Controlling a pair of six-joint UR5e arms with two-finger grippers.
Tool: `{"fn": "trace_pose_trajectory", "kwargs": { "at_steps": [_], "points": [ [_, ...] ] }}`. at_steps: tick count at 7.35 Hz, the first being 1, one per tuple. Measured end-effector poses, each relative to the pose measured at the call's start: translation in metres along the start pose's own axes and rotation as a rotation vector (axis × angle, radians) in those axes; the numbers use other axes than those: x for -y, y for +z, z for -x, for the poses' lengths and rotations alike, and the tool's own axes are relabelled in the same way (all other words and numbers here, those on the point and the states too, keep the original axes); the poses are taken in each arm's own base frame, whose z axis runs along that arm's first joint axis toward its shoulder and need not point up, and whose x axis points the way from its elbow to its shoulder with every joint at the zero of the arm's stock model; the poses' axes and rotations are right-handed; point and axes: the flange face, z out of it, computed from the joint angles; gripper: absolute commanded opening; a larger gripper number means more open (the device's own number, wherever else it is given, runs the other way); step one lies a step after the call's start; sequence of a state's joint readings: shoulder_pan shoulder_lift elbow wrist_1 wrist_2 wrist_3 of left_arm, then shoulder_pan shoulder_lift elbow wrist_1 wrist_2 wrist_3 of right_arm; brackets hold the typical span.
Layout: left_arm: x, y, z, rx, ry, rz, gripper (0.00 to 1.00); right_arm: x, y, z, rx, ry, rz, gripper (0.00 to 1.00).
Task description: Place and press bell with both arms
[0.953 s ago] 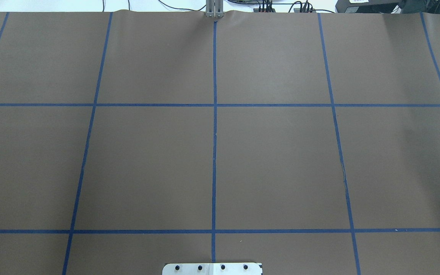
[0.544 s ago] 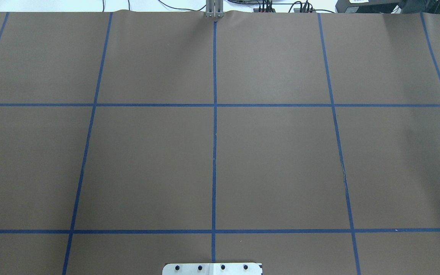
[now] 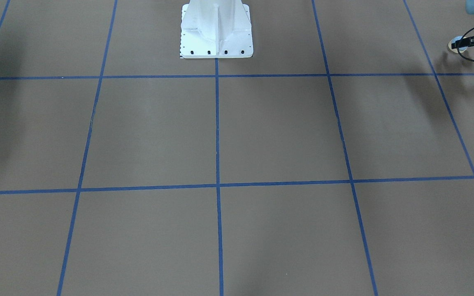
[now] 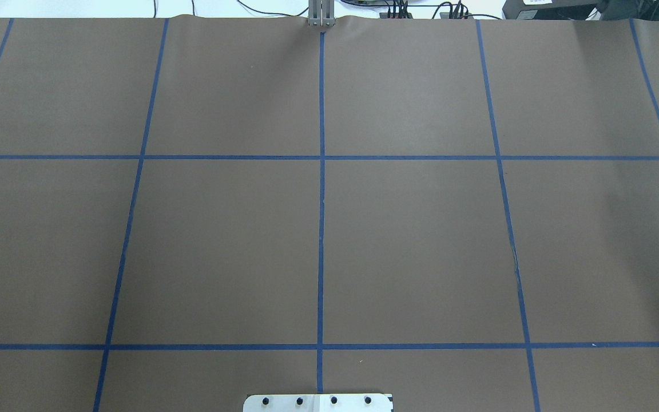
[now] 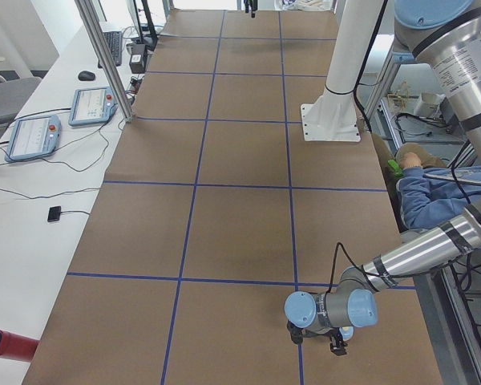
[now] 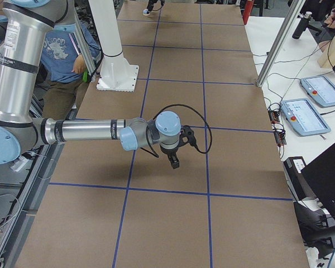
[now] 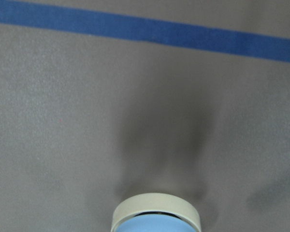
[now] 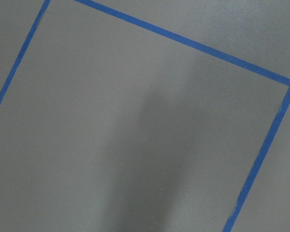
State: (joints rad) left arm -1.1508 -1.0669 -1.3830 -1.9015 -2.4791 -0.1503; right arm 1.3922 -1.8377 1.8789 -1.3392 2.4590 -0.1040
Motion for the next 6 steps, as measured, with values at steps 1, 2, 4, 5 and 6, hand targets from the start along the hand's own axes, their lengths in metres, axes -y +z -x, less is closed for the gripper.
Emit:
{"fn": "trace_pose_trajectory", "kwargs": {
  "at_steps": [1,2,4,5,6],
  "points": [
    [-0.0007,0.002,0.0023,-0.002,-0.005,0.004,0.99,0.0001,0.0004,0.0003,0.0,0.0,0.001,1.0],
    [-0.0009,0.0026,0.0026,-0.007,-0.004,0.006,0.99,0.0001,0.0009,0.0003,0.001,0.0,0.002,1.0],
    [-0.0006,0.0025,0.0004,-0.017,0.003,0.008,0.99,0.0001,0.0017,0.0005,0.002,0.0,0.004,1.0],
    [-0.0003,0.0025,-0.0013,-0.028,0.008,0.01,0.99,0.0002,0.0021,0.0008,0.002,-0.001,0.005,1.0],
    [-0.0001,0.0028,-0.0024,-0.033,0.012,0.012,0.99,0.0003,0.0025,0.0011,0.002,-0.002,0.006,1.0]
  ]
}}
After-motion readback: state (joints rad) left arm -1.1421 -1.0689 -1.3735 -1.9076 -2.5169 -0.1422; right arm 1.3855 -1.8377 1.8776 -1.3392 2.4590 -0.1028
